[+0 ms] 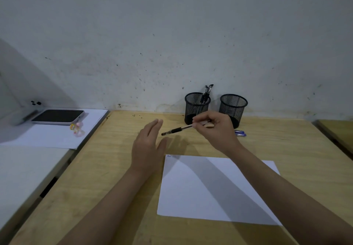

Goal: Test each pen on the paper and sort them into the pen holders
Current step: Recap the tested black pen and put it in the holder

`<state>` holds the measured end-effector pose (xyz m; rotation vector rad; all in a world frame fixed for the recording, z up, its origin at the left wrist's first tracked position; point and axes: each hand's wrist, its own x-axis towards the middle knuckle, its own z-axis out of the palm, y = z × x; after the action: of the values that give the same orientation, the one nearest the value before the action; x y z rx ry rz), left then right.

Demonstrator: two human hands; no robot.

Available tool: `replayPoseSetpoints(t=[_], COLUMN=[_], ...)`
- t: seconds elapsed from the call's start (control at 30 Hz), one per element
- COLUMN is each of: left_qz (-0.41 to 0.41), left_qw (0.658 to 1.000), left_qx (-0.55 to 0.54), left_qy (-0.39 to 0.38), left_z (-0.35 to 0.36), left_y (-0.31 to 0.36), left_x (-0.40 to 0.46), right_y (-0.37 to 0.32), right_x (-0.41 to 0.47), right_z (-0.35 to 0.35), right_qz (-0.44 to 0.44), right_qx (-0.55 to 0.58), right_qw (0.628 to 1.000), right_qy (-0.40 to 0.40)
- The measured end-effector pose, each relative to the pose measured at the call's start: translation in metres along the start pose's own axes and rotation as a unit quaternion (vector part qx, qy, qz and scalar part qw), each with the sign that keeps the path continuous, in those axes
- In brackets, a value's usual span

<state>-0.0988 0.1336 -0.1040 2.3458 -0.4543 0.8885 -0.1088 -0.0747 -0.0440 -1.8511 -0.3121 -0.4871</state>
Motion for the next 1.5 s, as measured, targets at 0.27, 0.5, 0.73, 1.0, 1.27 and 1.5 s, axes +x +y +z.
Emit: replayPoseSetpoints(t=[0.27,0.5,0.73,1.0,1.27,1.5], left_qz=[0.018,0.072,-0.058,-0.155,-0.191,-0.116], left_qw=[0.994,0.992,0.998,0.979,0.97,0.968], left_qx=[-0.083,-0.089,-0.035,0.031,-0.079,-0.063], left_qy=[0.075,0.054,-0.018,-0.128,-0.125,-0.211], left_z=[-0.004,-0.004,-0.016,0.002,-0.012,-0.031], left_y=[0.029,0.044,-0.002,-0.009,-0.007,-0.003], left_x=[0.0,-0.002,-0.017,-0.012,-0.013,-0.031], right_y=[-0.021,-0.015,-0.014,-0.016,-0.01,0.002], right_x=[-0.021,-0.031,-0.01,-0.031,-0.049,-0.048], right_z=[0.01,0.023,-0.019,-0.004,0.018,0.053], right_qz=[0.11,0.107,0.153,0.189,0.213,0.274], right_qx=[0.228,0.098,0.193,0.205,0.152,0.103], right_qw=[0.964,0.989,0.952,0.95,0.958,0.952], right_qy=[0.081,0.041,0.179,0.142,0.121,0.087])
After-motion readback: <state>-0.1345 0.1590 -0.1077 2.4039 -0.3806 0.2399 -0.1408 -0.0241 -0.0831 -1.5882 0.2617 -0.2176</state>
